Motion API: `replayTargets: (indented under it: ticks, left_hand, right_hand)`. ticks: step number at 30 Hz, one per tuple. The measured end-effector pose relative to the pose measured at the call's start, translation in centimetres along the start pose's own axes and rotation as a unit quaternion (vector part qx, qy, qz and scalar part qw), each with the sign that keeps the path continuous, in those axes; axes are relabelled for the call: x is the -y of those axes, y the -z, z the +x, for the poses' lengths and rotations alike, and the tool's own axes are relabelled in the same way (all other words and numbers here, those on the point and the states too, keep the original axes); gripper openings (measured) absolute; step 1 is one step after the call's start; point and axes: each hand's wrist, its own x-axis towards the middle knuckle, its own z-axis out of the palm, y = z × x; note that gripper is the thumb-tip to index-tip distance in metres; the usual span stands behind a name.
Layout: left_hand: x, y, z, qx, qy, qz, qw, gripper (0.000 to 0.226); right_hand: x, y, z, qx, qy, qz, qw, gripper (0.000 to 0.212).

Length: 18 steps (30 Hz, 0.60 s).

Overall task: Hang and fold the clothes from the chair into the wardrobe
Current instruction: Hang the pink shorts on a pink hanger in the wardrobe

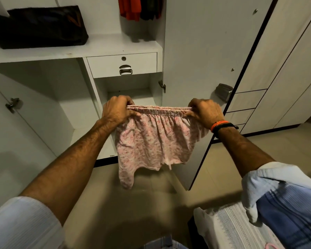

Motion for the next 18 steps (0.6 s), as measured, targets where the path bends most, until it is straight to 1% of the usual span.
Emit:
replayTargets:
  ticks: [2, 3, 7, 10, 12, 14, 16, 18]
  left_hand:
    - [0.0, 0.0, -0.1, -0.003, 0.005, -0.013, 1.000, 0.051]
    - [0.0, 0.0, -0.2, -0.003, 0.007, -0.023, 1.000, 0.054]
    - [0.5, -0.1, -0.4, 0.001, 0.016, -0.069, 0.997, 0.059]
    - [1.0, 0.0, -0.3, -0.008, 0.027, -0.086, 0.996, 0.060]
    - [1.5, 0.0, -0.3, -0.016, 0.035, -0.095, 0.995, 0.062]
    - [2.0, -0.2, -0.2, -0.029, 0.051, -0.100, 0.993, 0.056]
    - [2.5, -0.5, -0.2, -0.053, 0.074, -0.105, 0.990, 0.042]
    - [2.9, -0.6, 0.0, -0.077, 0.092, -0.108, 0.987, 0.035]
  right_hand:
    - [-0.2, -0.2, -0.1, -0.009, 0.008, 0.000, 1.000, 0.037]
    - [-0.3, -0.4, -0.2, -0.013, 0.012, 0.001, 1.000, 0.030]
    - [-0.4, -0.8, -0.5, -0.020, -0.004, 0.034, 0.999, 0.026]
    - [-0.3, -0.6, -0.6, -0.024, -0.022, 0.112, 0.993, 0.026]
    - [-0.1, -0.5, -0.6, -0.028, -0.014, 0.140, 0.990, 0.034]
    - [-0.1, -0.4, -0.7, -0.019, 0.000, 0.144, 0.989, 0.045]
    - [-0.1, -0.4, -0.8, -0.001, 0.045, 0.114, 0.992, 0.062]
    - [-0.1, -0.6, -0.9, 0.018, 0.107, 0.071, 0.992, 0.081]
